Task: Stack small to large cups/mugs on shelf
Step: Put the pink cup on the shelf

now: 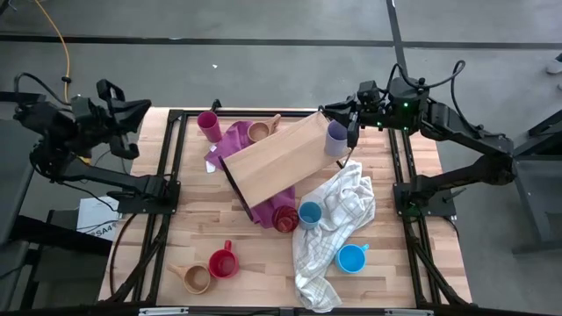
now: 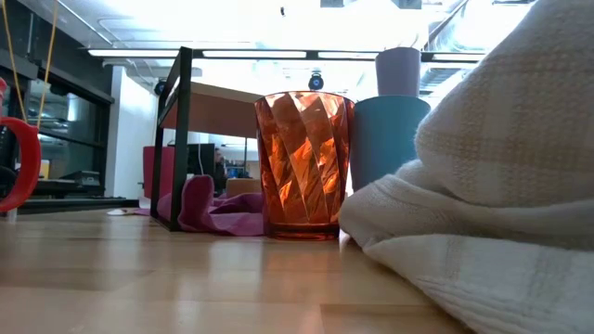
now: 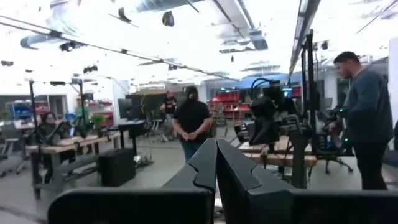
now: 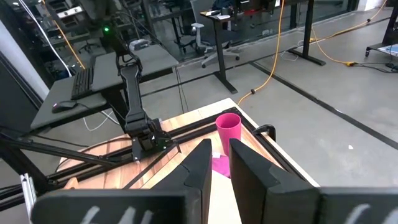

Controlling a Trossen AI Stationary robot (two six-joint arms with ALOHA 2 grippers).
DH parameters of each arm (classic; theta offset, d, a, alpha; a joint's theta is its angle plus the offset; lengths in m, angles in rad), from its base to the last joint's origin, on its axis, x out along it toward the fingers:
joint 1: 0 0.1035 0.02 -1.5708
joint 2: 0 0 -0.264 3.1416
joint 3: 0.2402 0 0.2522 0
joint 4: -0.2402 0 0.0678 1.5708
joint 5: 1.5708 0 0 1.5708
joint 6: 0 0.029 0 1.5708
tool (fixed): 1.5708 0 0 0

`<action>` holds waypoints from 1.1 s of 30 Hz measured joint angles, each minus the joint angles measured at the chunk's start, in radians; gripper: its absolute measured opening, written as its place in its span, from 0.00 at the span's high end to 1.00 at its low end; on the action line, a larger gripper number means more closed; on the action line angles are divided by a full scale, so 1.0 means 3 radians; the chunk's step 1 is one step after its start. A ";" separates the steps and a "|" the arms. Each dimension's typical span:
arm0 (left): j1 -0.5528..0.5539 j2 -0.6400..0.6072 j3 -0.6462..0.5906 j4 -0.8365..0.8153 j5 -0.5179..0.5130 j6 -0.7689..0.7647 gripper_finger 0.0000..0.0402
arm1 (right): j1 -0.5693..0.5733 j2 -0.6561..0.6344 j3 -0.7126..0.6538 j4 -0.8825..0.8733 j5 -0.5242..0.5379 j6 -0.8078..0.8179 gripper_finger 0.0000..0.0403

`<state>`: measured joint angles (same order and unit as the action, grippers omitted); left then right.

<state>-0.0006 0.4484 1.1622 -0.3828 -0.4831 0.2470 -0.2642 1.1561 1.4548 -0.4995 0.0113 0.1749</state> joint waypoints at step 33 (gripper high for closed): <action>-0.0003 0.0415 -0.0109 0.0366 0.1732 -0.0380 1.00 | -0.0054 0.0001 -0.0001 -0.0011 -0.0010 0.0090 0.88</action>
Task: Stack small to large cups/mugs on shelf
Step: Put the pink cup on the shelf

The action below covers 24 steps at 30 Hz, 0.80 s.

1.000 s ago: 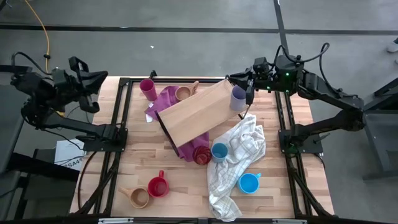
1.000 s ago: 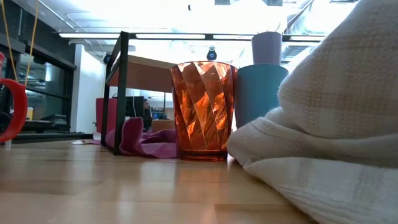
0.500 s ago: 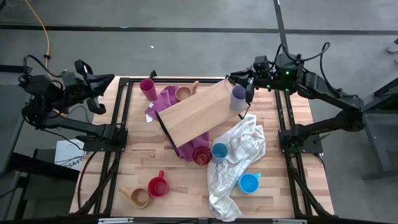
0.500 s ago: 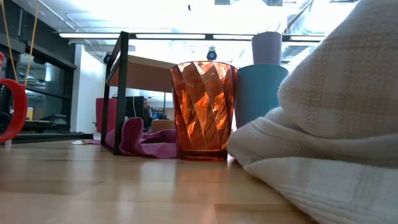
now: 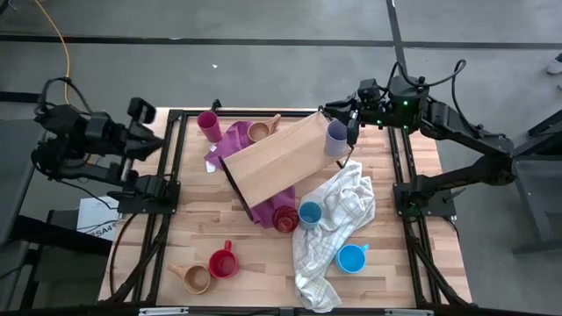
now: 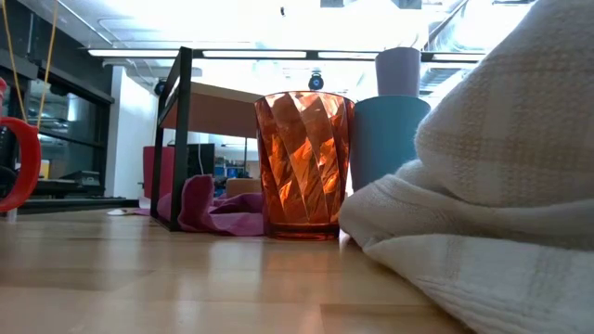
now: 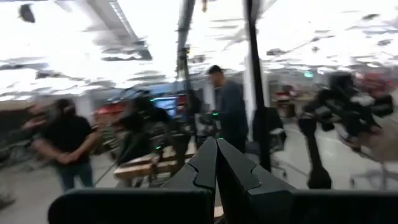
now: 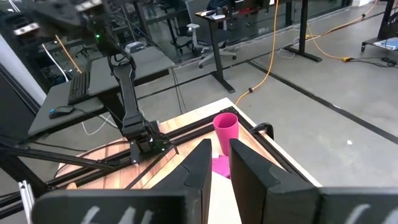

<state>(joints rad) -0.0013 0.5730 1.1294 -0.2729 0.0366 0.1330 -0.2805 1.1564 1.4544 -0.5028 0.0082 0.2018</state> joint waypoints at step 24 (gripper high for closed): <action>0.3091 0.0946 -0.0004 -0.0857 0.1381 0.0560 1.00 | 0.0024 0.0000 -0.0003 -0.0011 -0.0001 -0.0001 0.88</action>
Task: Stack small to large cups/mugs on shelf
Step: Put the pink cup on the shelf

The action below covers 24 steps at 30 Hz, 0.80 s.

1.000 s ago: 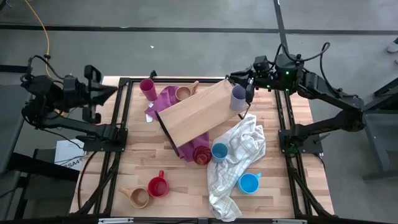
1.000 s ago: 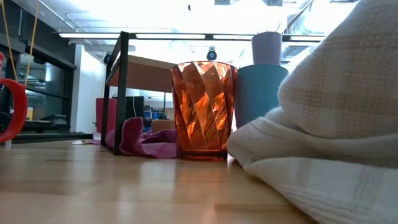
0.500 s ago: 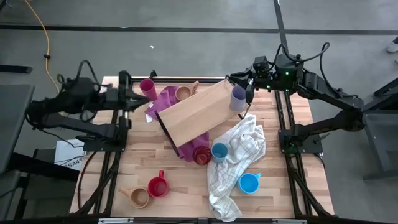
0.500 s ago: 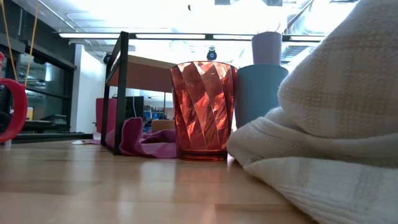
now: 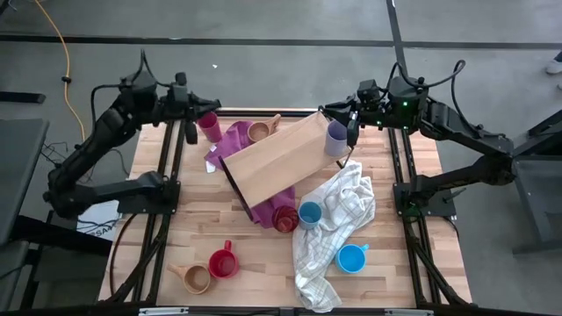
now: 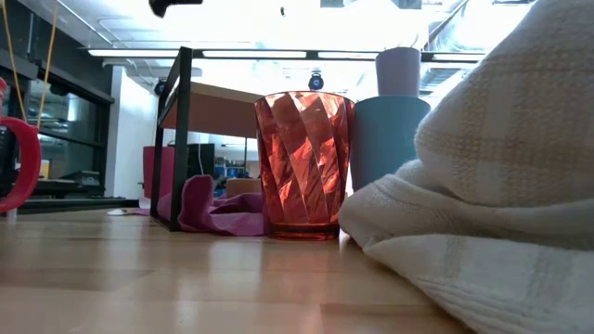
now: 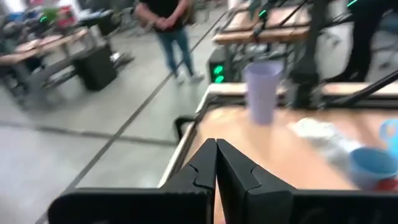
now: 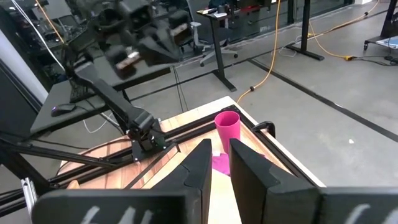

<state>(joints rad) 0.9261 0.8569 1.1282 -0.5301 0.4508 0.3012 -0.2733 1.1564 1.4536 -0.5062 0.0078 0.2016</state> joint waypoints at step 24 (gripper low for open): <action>0.0622 0.0339 0.0004 -0.1832 -0.0896 0.1477 1.00 | -0.0005 0.0001 0.0000 -0.0154 0.0050 -0.0003 0.88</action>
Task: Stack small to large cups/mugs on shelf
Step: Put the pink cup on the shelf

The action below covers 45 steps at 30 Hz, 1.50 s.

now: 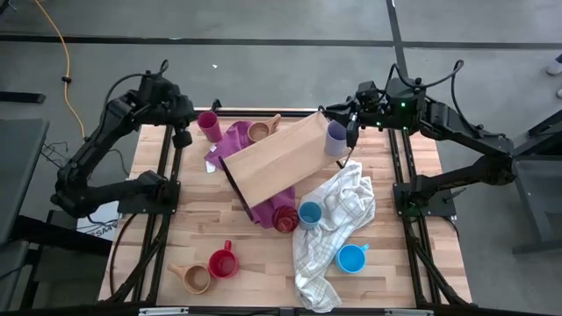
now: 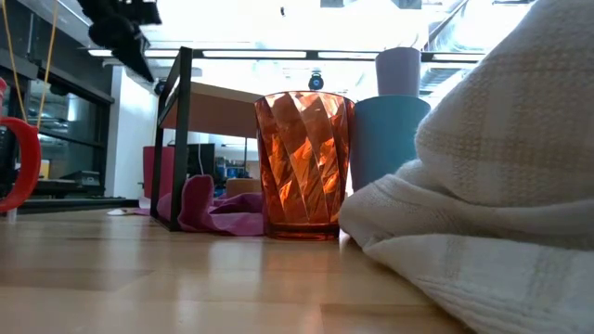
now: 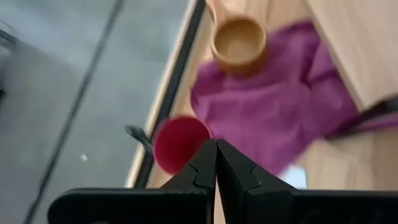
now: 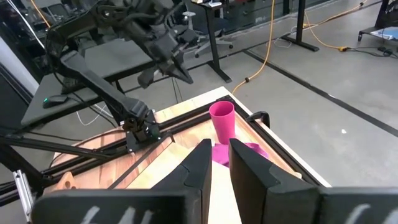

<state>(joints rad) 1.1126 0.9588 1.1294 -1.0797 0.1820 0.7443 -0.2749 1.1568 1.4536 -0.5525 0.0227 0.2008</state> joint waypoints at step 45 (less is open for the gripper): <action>-0.0497 0.1164 0.0000 0.0358 -0.1034 -0.0695 1.00 | 0.0003 0.0000 0.0001 -0.0189 -0.0003 0.0066 0.88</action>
<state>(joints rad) 0.9635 1.3079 1.1294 -0.9724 -0.1283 0.5357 -0.2741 1.1568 1.4539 -0.6093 0.0219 0.2207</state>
